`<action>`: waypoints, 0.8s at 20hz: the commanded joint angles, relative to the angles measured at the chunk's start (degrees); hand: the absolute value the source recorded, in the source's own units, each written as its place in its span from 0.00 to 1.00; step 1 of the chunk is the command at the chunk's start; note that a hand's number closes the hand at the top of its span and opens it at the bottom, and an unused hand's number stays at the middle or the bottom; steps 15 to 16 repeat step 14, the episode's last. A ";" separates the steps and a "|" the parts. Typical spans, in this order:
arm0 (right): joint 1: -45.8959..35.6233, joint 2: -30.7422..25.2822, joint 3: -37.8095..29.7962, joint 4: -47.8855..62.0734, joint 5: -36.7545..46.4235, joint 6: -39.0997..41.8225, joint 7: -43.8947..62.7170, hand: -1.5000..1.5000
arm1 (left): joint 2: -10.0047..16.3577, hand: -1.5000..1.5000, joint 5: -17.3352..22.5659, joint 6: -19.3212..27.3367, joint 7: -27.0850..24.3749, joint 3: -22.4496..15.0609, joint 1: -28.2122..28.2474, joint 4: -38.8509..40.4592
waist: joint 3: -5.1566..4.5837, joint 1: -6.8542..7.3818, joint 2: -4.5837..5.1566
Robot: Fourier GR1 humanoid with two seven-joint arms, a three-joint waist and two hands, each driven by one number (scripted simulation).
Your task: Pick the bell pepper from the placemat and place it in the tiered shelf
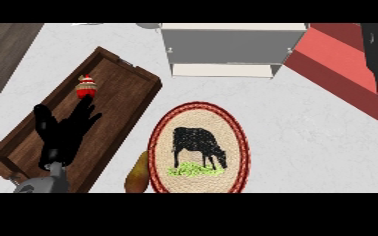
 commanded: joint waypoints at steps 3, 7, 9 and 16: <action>1.95 -5.14 -2.14 -4.64 -0.37 -4.62 4.81 0.00 | -1.20 0.50 0.32 0.26 1.95 -0.49 2.72 -0.21 | -0.33 -0.72 -0.26; 6.26 -10.68 -6.08 -8.16 -5.41 0.22 4.47 0.00 | -1.45 0.50 -0.48 0.77 2.24 -0.77 -0.02 1.53 | -0.30 -1.17 -0.09; 11.87 -12.12 -6.65 -11.48 -8.39 6.39 4.04 0.00 | -1.74 0.50 -1.03 0.64 -0.97 -0.51 2.15 1.76 | -0.31 -1.56 -0.24; 15.84 -17.33 -8.48 -16.54 -14.02 15.09 4.03 0.00 | 0.06 0.50 -0.12 -1.29 -0.81 0.89 1.59 2.75 | -0.33 -1.11 -0.07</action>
